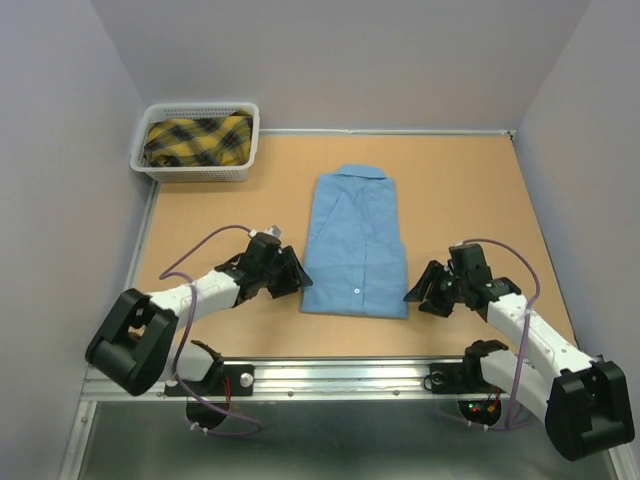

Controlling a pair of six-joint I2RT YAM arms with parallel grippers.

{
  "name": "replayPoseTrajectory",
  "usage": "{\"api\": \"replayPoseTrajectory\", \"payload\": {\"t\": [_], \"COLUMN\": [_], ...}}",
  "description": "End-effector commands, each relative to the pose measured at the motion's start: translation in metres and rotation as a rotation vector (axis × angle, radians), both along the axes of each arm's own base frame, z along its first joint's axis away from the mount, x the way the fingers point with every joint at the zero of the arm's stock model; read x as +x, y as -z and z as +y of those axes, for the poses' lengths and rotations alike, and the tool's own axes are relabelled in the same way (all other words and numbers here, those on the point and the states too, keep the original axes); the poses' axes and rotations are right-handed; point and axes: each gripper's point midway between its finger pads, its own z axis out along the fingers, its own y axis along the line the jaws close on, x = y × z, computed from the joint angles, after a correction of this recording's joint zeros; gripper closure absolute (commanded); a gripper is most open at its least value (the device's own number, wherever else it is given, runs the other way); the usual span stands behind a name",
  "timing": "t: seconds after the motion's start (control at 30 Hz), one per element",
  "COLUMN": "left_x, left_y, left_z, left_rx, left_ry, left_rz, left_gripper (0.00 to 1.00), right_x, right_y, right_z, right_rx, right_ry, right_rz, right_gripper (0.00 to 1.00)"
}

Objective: Fold and stack the long sleeve shirts
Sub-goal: Fold the shirt

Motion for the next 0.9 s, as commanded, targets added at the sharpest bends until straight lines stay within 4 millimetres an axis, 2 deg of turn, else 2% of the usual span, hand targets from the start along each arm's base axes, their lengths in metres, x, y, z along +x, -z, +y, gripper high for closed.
{"api": "replayPoseTrajectory", "payload": {"t": [0.0,0.07,0.17,0.5,0.73,0.87], "left_x": [-0.036,-0.044,-0.064,-0.078,-0.084,-0.086], "left_y": [0.003,0.001,0.012,0.033,0.037,0.037], "left_z": [0.012,0.012,0.010,0.001,0.003,0.010], "left_rx": [-0.029,-0.061,-0.093,-0.127,-0.119,-0.075], "left_ry": [-0.007,-0.012,0.008,0.039,0.048,0.060], "left_rz": [0.053,0.055,0.113,0.179,0.194,0.194], "left_gripper": [0.37,0.33,0.30,0.30,0.34,0.33], "right_x": [-0.006,-0.007,-0.016,-0.030,-0.031,-0.022], "right_y": [0.007,0.009,0.018,0.032,0.042,0.039], "right_z": [0.001,0.003,0.008,0.016,0.010,-0.005], "right_rx": [0.016,0.024,0.045,0.100,0.050,-0.041], "right_ry": [0.053,0.056,0.052,0.060,0.066,0.122], "right_rz": [0.019,0.030,0.074,0.132,0.145,0.112], "right_gripper": [0.41,0.39,0.38,0.39,0.39,0.40]}}
